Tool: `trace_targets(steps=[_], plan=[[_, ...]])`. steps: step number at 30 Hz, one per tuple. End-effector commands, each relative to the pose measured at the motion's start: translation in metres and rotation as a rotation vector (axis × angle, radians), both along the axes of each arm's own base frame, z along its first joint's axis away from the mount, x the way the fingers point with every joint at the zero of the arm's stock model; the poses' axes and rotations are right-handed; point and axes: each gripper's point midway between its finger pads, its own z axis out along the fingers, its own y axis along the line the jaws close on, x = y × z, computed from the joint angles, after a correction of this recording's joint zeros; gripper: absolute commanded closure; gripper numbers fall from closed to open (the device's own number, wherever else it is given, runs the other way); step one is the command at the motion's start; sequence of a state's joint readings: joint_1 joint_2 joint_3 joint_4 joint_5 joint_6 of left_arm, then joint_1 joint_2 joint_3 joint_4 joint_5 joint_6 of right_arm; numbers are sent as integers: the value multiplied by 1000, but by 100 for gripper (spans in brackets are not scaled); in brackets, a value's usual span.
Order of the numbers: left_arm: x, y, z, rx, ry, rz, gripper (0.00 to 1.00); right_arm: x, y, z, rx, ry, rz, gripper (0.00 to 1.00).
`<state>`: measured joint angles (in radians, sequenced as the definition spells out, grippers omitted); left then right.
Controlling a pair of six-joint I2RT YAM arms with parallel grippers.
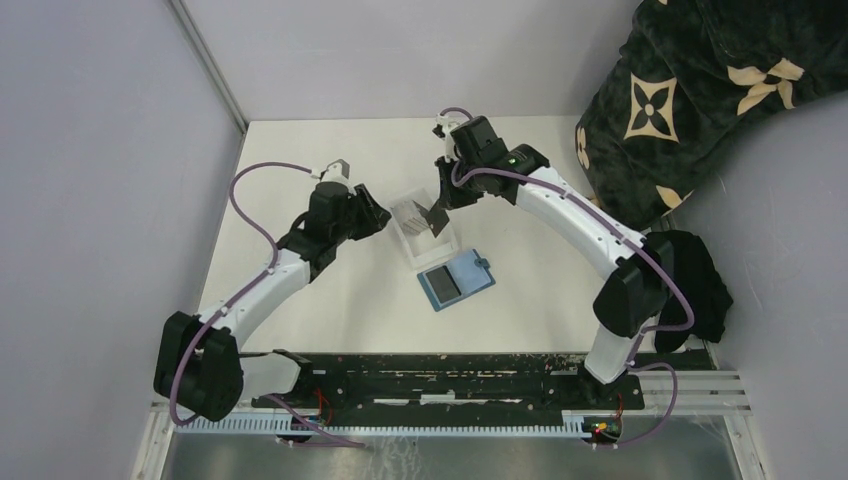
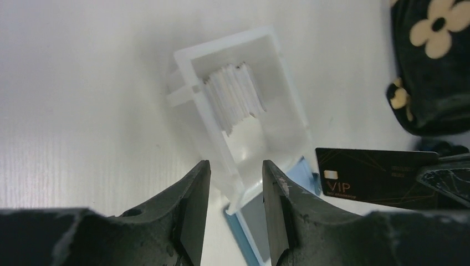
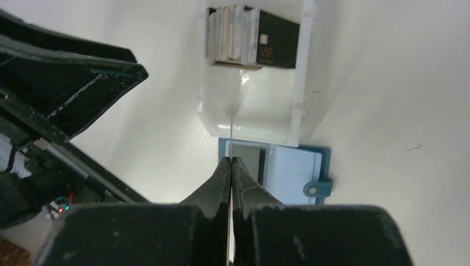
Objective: Put the credit cards into the card holder
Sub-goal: Pick up the credit card from the storage box.
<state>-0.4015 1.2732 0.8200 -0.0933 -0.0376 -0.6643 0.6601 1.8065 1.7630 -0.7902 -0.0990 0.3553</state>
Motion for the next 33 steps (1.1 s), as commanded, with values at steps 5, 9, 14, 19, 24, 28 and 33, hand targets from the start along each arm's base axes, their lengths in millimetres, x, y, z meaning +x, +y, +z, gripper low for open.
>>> trace_targets(steps=[5,9,14,19,24,28,33], plan=[[-48,-57,45,-172,-132,-438,52,-64,15,33,266,84,141,99],[-69,-69,56,-225,-153,-556,52,-87,17,33,338,149,183,99],[-92,-80,63,-291,-151,-680,52,-105,17,27,402,219,214,99],[-110,-85,60,-348,-123,-755,53,-113,16,23,459,265,219,99],[-122,-84,50,-362,-86,-783,53,-114,15,24,490,287,227,99],[-125,-84,45,-367,-70,-795,52,-114,17,26,513,304,237,99],[-128,-88,45,-385,-61,-828,52,-113,21,21,533,341,243,99]])
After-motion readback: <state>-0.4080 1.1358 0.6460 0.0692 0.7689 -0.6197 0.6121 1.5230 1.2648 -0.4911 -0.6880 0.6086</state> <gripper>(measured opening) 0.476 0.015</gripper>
